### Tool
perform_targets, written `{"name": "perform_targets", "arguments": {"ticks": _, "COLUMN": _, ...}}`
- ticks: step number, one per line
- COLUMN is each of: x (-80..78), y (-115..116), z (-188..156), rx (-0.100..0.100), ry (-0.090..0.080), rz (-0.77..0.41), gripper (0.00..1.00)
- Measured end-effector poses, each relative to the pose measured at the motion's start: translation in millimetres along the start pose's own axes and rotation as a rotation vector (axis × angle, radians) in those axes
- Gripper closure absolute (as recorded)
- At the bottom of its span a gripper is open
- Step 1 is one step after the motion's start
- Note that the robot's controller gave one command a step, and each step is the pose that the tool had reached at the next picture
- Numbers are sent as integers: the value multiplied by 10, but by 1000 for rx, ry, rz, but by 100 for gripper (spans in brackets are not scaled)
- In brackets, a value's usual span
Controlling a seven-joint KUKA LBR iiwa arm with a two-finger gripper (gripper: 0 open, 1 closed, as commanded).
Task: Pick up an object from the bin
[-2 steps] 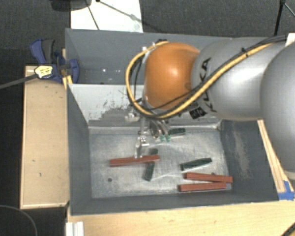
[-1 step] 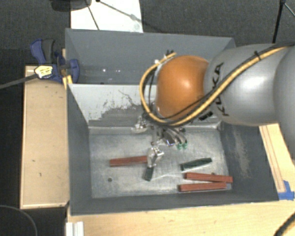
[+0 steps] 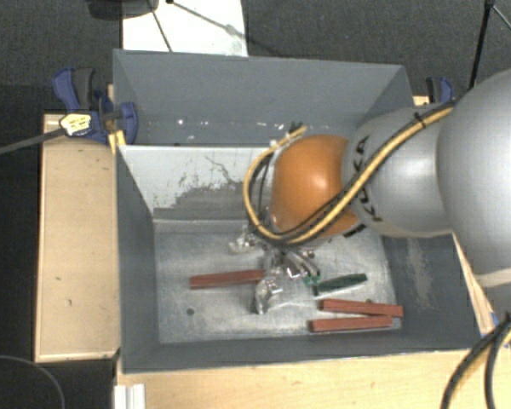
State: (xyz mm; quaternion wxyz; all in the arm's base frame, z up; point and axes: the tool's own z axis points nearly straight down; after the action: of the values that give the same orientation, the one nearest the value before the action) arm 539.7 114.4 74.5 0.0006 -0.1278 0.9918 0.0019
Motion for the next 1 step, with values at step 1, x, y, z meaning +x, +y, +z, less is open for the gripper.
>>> {"name": "perform_targets", "arguments": {"ticks": 1, "x": -19, "y": 20, "z": -88, "rx": 2, "ry": 6, "rz": 0, "gripper": 100}}
